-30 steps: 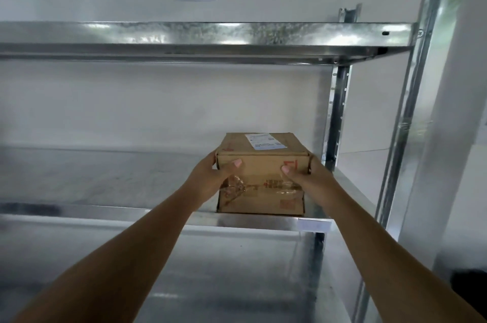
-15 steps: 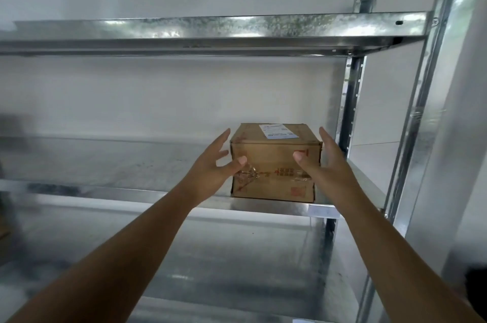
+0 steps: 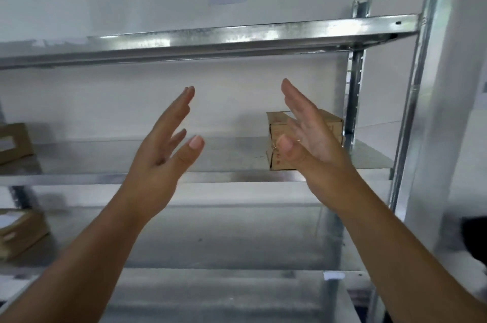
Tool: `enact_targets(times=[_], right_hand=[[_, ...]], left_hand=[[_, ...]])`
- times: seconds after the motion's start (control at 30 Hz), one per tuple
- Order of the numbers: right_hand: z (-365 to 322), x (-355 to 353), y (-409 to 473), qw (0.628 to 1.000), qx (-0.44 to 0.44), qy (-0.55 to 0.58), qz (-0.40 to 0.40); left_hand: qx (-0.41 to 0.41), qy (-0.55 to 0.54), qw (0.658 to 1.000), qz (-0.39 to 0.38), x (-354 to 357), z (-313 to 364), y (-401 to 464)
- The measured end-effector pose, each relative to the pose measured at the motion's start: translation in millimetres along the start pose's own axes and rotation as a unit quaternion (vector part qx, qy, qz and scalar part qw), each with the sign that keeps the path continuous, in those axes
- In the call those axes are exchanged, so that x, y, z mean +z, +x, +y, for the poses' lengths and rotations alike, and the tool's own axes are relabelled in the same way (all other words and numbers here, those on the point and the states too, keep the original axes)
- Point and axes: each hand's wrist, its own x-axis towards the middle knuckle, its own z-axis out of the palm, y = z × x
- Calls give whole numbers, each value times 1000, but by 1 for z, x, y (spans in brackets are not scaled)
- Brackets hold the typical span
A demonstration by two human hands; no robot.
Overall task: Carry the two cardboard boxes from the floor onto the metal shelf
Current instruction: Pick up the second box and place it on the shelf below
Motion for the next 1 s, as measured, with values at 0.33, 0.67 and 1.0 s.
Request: enact_targets(times=[0.33, 0.67, 1.0], right_hand=[[-131, 135, -72, 997, -47, -29, 44], [-211, 165, -114, 997, -50, -44, 46], [-270, 143, -185, 997, -17, -46, 62]], left_hand=[[38, -78, 994, -63, -125, 38, -96], [56, -118, 990, -59, -181, 90, -144], [67, -141, 984, -90, -176, 162, -191]])
